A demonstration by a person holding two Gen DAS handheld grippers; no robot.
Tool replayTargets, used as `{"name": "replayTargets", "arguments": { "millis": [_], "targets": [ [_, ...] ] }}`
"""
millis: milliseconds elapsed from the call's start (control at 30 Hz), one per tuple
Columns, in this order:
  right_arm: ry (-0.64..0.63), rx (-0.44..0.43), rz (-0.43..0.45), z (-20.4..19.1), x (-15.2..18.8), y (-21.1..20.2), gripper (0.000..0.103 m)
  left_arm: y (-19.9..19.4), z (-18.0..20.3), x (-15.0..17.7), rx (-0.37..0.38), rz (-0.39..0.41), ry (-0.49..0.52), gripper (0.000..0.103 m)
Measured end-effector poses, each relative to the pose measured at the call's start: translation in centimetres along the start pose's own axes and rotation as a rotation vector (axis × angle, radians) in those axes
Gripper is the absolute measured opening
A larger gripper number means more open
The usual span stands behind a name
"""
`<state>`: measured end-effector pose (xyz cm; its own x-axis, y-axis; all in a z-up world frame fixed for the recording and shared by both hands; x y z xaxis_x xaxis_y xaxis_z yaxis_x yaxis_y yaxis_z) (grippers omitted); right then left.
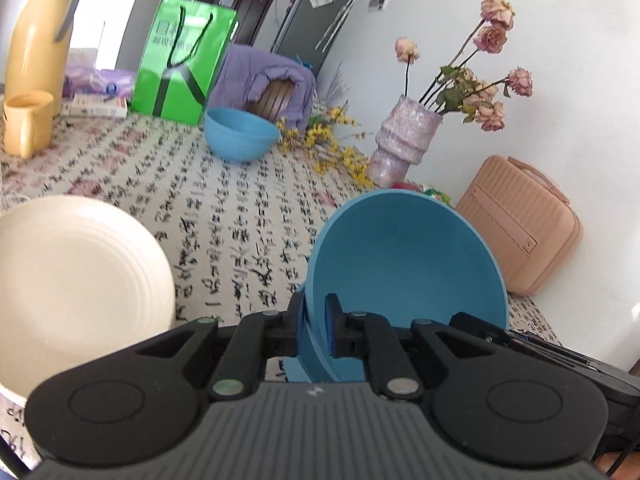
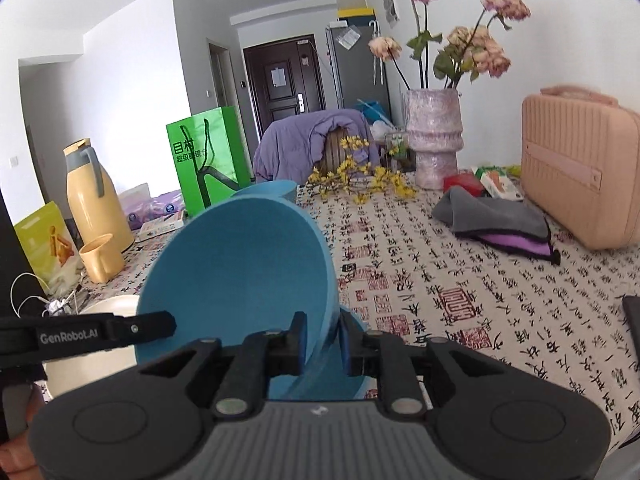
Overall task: Organize plates and bowls
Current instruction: 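Lift the blue bowl with both tools and carry it over the first blue bowl, then lower the bowl into the first blue bowl and open both tools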
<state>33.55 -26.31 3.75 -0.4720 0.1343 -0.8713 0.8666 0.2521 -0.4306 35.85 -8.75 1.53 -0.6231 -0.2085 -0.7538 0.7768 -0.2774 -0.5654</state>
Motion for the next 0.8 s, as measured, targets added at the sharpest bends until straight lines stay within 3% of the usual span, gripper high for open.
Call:
{"name": "replayTargets", "arguments": {
  "millis": [200, 333, 800],
  "targets": [
    [0.019, -0.004, -0.019, 0.8, 0.8, 0.5, 0.022, 0.4, 0.1, 0.6, 0.001, -0.023, 0.004, 0.01],
    [0.024, -0.021, -0.035, 0.8, 1.2, 1.0, 0.034, 0.5, 0.1, 0.5, 0.019, -0.031, -0.009, 0.013],
    [-0.07, 0.022, -0.046, 0.2, 1.8, 1.4, 0.039, 0.4, -0.3, 1.2, 0.018, -0.04, 0.003, 0.018]
  ]
}}
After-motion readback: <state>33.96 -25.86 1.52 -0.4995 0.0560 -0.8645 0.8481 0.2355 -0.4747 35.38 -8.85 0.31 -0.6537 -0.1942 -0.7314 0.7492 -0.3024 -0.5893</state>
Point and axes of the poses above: each gripper's, at about its wrist camera, not at the fingertips, and y roughly the way its jaws point, z to its right, x to its underside, the point moved 10 cm from there along y, roughly the way its jaws point, and after that the axes turned 6 degrees about -x, right-handed, at the moved point
